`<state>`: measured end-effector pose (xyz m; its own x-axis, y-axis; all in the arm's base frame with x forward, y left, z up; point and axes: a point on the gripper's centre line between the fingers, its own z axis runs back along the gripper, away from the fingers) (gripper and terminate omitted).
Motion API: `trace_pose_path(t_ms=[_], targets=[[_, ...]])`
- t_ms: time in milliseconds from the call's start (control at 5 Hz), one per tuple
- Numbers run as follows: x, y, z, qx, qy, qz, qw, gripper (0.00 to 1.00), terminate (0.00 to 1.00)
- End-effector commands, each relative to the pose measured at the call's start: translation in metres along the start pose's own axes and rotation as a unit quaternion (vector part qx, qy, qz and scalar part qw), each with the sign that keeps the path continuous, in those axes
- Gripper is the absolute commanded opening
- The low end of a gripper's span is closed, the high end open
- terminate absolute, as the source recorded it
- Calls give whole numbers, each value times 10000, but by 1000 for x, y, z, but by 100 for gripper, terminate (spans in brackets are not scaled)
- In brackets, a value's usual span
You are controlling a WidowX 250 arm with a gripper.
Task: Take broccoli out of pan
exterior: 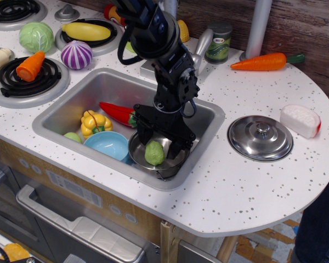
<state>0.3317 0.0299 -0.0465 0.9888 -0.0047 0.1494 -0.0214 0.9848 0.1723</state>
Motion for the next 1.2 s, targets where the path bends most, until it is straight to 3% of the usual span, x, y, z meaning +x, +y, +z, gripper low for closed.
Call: trace_pose_path(t_ms=[0,200,600,800,1000], targets=[[7,7,-1,-165,-161,88,9997,0,0],[12,9,10,-248,-29,97,9996,0,0],[14,-6,94,8,248,226,9994,0,0],[11,-36,127,-27,344,388,9986,0,0],[7,-65,135,-155,431,391,9982,0,0]])
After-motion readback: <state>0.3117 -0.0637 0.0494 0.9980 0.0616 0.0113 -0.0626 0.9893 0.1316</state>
